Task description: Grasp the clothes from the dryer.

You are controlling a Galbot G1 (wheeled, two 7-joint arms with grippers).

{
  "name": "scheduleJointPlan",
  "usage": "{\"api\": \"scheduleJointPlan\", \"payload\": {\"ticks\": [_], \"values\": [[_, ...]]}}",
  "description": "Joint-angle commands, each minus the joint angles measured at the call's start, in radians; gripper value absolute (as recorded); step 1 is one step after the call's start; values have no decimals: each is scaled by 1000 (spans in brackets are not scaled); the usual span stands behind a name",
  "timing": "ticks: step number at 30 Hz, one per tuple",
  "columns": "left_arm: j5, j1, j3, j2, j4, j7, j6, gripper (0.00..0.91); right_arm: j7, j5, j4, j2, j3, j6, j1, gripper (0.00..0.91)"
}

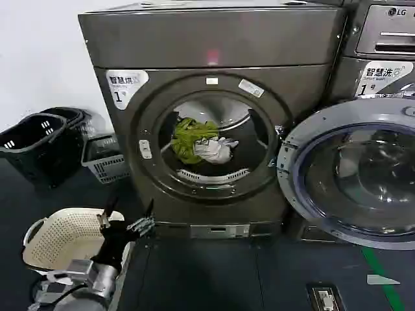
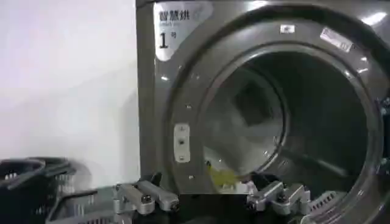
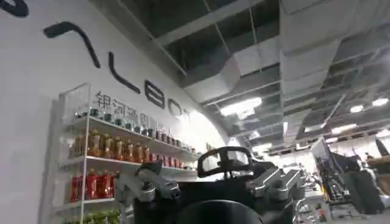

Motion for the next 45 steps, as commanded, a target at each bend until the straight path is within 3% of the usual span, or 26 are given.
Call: {"api": "scheduleJointPlan", "payload": {"ticks": [1,32,45], "values": [[-1,4,2,-1,9,-2,17,907,-4,19,3,-4,-6,25,0,907],[-34,-4,14,-13,-24,43,51,907,-15,28,-12,-6,9,47,-2,907],[-27,1,30,-11,-31,73,-10,907,-72,57,-1,11,6,133,-2,907]]}}
